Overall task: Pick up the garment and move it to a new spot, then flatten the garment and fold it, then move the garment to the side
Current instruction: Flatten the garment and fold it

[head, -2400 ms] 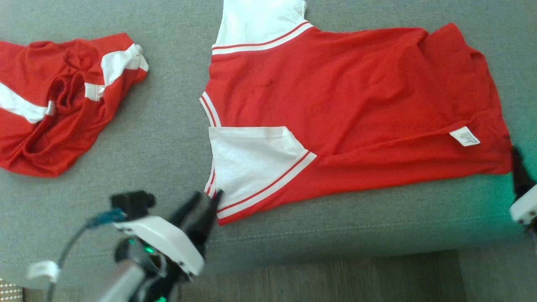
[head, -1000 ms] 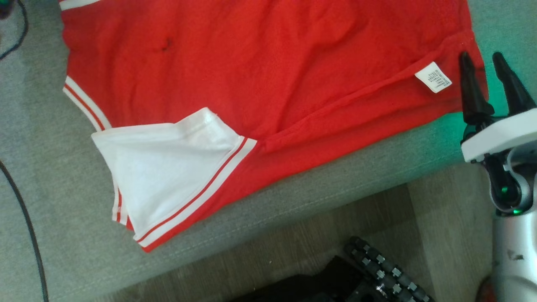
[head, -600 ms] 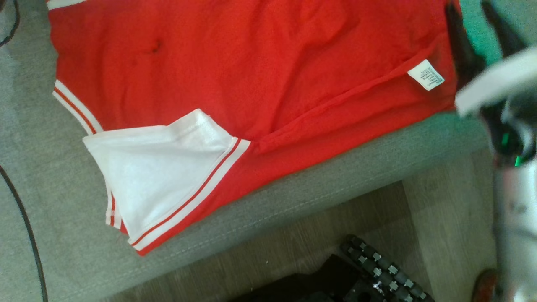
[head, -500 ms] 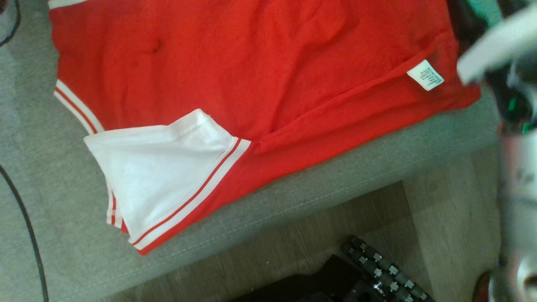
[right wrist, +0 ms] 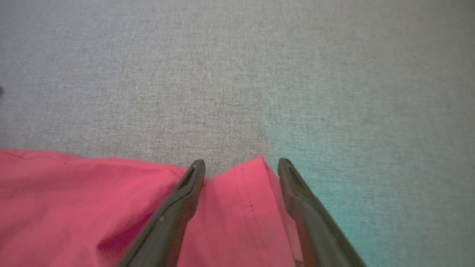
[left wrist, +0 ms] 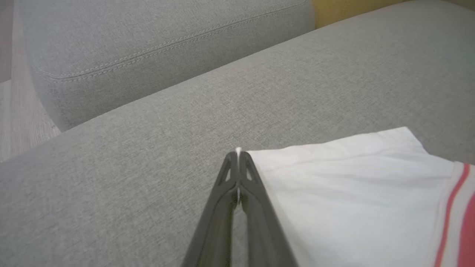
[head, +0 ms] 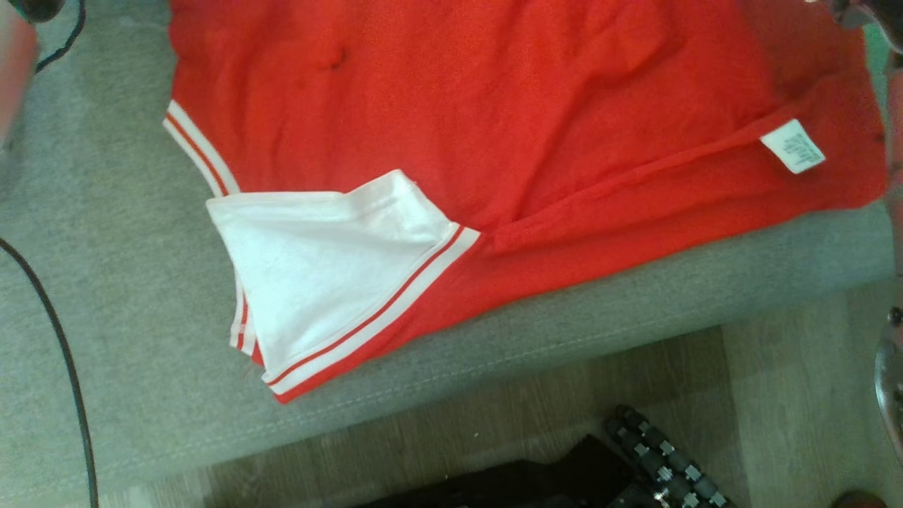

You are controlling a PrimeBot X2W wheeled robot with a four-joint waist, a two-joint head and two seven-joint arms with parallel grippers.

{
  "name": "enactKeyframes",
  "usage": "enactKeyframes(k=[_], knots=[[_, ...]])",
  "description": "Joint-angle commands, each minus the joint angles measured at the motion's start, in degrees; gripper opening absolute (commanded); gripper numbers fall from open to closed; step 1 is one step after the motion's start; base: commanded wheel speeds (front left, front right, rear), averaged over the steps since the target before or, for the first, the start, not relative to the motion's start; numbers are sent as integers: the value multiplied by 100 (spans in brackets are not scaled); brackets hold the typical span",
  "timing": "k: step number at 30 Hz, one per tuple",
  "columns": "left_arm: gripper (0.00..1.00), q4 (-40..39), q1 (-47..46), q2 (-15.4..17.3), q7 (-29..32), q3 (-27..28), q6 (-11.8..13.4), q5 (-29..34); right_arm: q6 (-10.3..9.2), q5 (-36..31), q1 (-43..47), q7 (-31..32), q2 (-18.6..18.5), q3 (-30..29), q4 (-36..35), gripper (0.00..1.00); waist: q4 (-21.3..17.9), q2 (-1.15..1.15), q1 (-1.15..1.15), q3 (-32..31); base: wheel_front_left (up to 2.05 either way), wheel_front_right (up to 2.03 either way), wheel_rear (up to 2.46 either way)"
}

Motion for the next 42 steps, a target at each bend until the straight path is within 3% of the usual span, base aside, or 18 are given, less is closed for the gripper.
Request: enactKeyframes(k=[1,4,5,11,17,22,29,37,42], knots=[[0,-173,-358,165,-50,126,4,-38,-2,-29,-132,2,-37,24,-126,82,39,0,0,14,0,0,0],[0,-183,-384,186,-102,26,3,-133,-2,-50,-256,6,-37,141,79,16,77,0,0,15,0,0,0],[0,-176,-391,197,-115,-5,3,-159,-2,-57,-288,4,-50,182,126,0,80,0,0,13,0,0,0],[0,-111,-424,271,-233,-165,3,-282,-2,-122,-465,-314,-204,152,256,0,68,0,0,-36,0,0,0],[0,-70,-579,357,-544,-245,3,-297,-2,-208,-549,-780,-420,-266,503,0,111,0,0,-46,0,0,0],[0,-23,-774,373,-1010,-182,3,-274,-2,-259,-649,-1330,-474,-758,731,0,195,0,0,-51,0,0,0],[0,55,-986,339,-1872,-12,61,-172,-2,-260,-781,-1869,-501,-980,890,0,294,0,0,-123,0,0,0],[0,-292,-560,276,-2266,100,15,-559,-2,119,-425,-1857,-603,-831,823,0,469,0,0,-437,0,0,0],[0,-1067,169,507,-2348,85,7,-823,-2,390,146,-1764,-780,-820,619,0,607,0,0,-735,0,0,0]])
